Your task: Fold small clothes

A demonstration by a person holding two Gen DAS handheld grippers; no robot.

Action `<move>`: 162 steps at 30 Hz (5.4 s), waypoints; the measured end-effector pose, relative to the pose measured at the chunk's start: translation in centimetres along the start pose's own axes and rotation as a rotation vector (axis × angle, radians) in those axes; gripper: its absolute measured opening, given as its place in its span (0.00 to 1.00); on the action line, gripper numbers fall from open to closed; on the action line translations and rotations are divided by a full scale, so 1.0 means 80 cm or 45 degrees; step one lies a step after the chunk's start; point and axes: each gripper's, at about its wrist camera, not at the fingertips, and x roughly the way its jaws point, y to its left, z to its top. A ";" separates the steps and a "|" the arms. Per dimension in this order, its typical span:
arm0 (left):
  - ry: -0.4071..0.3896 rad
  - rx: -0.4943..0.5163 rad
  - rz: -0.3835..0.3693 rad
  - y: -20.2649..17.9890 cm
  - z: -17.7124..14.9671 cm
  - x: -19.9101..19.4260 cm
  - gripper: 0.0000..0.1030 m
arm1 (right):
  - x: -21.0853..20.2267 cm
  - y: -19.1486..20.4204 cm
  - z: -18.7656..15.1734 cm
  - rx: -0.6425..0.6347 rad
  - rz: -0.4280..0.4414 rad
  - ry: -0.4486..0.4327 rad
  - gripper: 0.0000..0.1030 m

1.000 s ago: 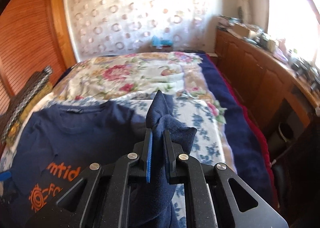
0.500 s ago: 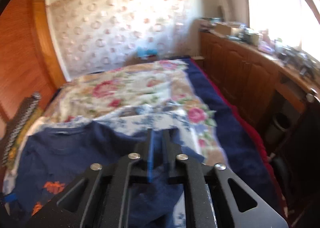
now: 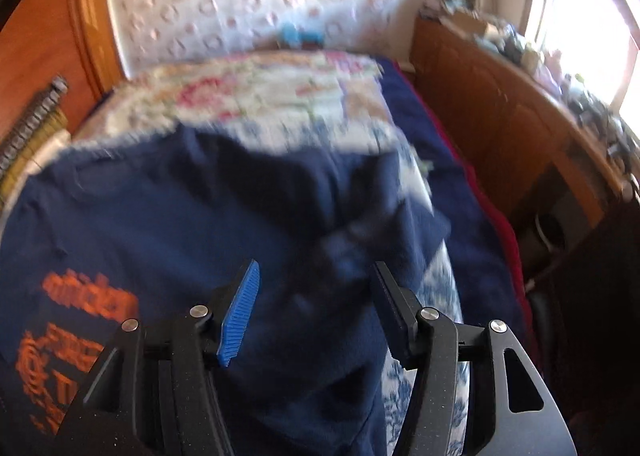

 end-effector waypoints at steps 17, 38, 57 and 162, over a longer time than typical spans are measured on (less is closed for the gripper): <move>-0.010 -0.005 0.007 0.001 0.004 -0.003 0.52 | -0.117 0.010 0.006 -0.197 0.479 -0.362 0.04; 0.014 0.114 -0.190 -0.032 0.068 0.038 0.52 | -0.064 -0.042 -0.057 -0.090 0.127 -0.167 0.53; 0.251 0.180 -0.492 -0.105 0.177 0.228 0.30 | -0.042 -0.041 -0.078 -0.072 0.135 -0.082 0.63; 0.061 -0.271 0.227 0.203 0.093 0.088 0.01 | 0.045 0.030 0.042 -0.267 0.327 -0.053 0.80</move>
